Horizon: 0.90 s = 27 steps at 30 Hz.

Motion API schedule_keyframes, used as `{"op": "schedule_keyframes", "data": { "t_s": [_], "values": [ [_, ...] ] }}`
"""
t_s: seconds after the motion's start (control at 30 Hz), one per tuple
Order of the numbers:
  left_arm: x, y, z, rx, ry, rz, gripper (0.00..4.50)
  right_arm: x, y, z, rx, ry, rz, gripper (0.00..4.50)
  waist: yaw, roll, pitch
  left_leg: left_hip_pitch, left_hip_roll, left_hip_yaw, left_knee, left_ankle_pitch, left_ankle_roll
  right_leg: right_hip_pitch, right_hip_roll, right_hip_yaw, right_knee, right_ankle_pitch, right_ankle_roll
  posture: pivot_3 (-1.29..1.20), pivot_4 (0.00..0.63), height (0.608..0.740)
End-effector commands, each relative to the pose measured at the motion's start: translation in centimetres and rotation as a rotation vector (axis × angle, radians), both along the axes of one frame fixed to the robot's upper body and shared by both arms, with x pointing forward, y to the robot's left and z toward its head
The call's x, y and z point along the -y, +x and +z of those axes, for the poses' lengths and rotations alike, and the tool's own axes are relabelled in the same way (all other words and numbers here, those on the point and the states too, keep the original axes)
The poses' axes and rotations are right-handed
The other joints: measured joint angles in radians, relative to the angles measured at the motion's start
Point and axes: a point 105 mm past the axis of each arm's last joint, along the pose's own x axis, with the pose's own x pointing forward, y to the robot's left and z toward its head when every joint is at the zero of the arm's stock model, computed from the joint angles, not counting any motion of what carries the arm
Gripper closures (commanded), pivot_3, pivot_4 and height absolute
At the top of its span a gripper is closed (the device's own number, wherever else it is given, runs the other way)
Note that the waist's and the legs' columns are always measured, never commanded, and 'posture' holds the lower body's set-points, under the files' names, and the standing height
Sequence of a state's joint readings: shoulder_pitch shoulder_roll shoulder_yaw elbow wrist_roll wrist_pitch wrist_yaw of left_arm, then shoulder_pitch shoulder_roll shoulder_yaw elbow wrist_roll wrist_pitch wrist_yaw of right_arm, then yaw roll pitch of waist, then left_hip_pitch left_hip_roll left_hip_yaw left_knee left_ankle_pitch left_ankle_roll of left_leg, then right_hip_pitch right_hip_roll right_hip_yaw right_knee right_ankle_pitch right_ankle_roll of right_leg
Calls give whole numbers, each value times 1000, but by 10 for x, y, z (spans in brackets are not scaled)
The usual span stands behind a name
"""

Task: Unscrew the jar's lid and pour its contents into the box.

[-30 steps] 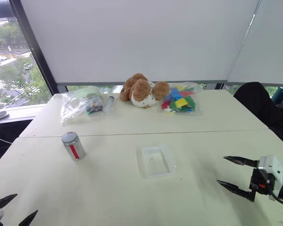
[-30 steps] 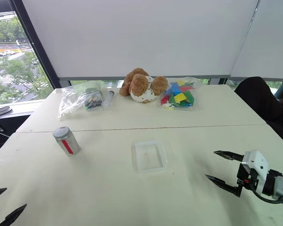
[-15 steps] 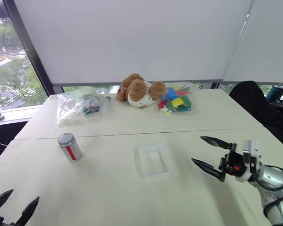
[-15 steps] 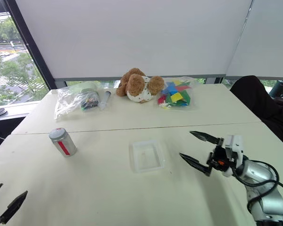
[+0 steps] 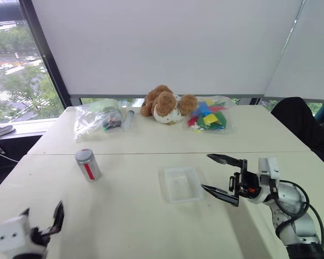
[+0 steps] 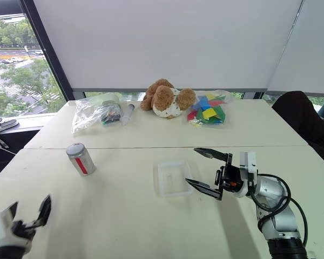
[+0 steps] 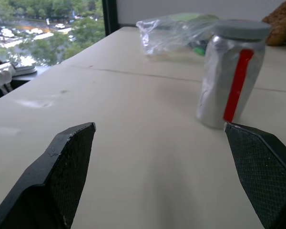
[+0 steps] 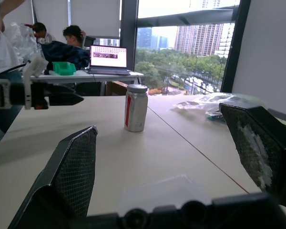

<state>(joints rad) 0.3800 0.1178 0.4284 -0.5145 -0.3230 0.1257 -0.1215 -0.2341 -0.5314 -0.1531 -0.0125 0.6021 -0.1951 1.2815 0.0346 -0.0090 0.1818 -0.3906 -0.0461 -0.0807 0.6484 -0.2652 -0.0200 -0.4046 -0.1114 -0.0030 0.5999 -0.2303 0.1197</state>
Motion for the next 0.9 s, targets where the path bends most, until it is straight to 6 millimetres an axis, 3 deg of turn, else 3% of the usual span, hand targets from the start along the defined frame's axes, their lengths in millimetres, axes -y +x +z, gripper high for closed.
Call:
{"op": "schedule_keyframes", "data": {
  "t_s": [0.03, 0.37, 0.67, 0.9],
  "values": [
    [4, 11, 9, -8, 49, 39, 33, 7, -2, 7, 41, -4, -20, 0, -3, 0, 0, 0, 0, 0, 0, 0, 0, 0, 1, 0, 0, 0, 0, 0, 150, 740],
    [34, 65, 9, -14, 51, -14, 33, 10, -6, 3, 29, -5, -41, 0, 3, 0, 0, 1, 0, 0, 1, 2, -3, 0, 4, 0, 2, 2, -1, 0, 150, 740],
    [44, 95, 12, 1, 79, -14, 33, 12, -9, -1, 26, 2, -62, 0, 4, 1, 0, 1, 3, -1, 0, 2, -3, -1, 8, 1, 1, 5, 0, 0, 150, 740],
    [40, 113, 20, 35, 85, 3, 33, 13, -11, -5, 22, 10, -83, 0, 2, 1, 0, 1, 3, -1, 0, 3, -5, -1, 8, 1, 2, 6, 0, 0, 150, 740]
  ]
}}
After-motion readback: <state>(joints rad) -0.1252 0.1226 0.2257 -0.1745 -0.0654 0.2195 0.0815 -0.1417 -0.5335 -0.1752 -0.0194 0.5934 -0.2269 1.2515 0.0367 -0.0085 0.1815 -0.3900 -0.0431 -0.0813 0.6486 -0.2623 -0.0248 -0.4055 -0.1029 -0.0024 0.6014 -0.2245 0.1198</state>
